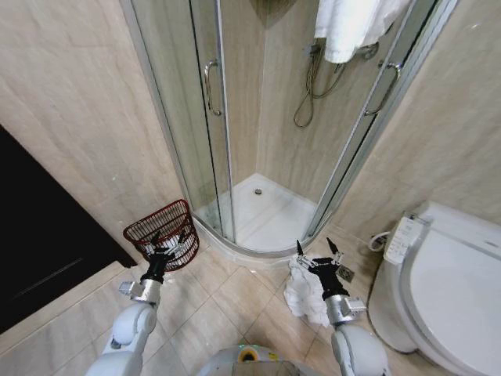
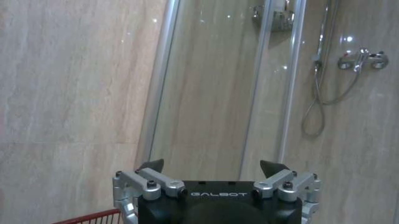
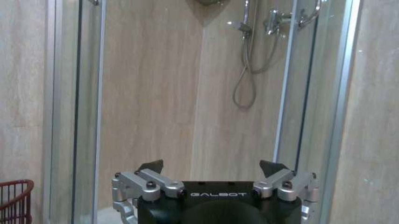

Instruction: Discard the used towel into the hamper.

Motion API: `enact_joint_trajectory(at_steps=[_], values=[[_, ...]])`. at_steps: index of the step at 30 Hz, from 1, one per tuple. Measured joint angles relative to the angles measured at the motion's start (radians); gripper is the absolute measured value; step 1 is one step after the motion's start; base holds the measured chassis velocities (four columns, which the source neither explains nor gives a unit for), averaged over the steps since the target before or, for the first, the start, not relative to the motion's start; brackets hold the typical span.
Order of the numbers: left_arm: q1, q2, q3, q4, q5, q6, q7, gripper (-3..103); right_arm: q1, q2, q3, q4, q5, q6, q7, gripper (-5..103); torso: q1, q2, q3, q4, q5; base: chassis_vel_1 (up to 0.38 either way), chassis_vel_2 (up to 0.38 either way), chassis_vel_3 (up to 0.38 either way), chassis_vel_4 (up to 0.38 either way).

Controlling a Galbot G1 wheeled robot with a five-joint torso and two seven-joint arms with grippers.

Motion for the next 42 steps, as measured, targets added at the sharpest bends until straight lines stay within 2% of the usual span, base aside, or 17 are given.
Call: enact_joint_trajectory(at_steps=[25, 42], values=[[0.003, 0.002, -0.002, 0.011, -0.001, -0.003, 0.003, 100, 0.002, 0.000, 0.001, -0.008, -0.002, 0.002, 0.001, 100, 0.054, 0.119, 0.064, 0.0000, -0.0001, 0.094, -0.089, -0.096, 0.093], [0.008, 0.000, -0.002, 0.011, 0.001, -0.006, 0.005, 100, 0.010, 0.000, 0.000, -0.022, 0.004, 0.021, -0.004, 100, 0.084, 0.182, 0.098, 0.0001, -0.0001, 0.024, -0.033, -0.024, 0.031]])
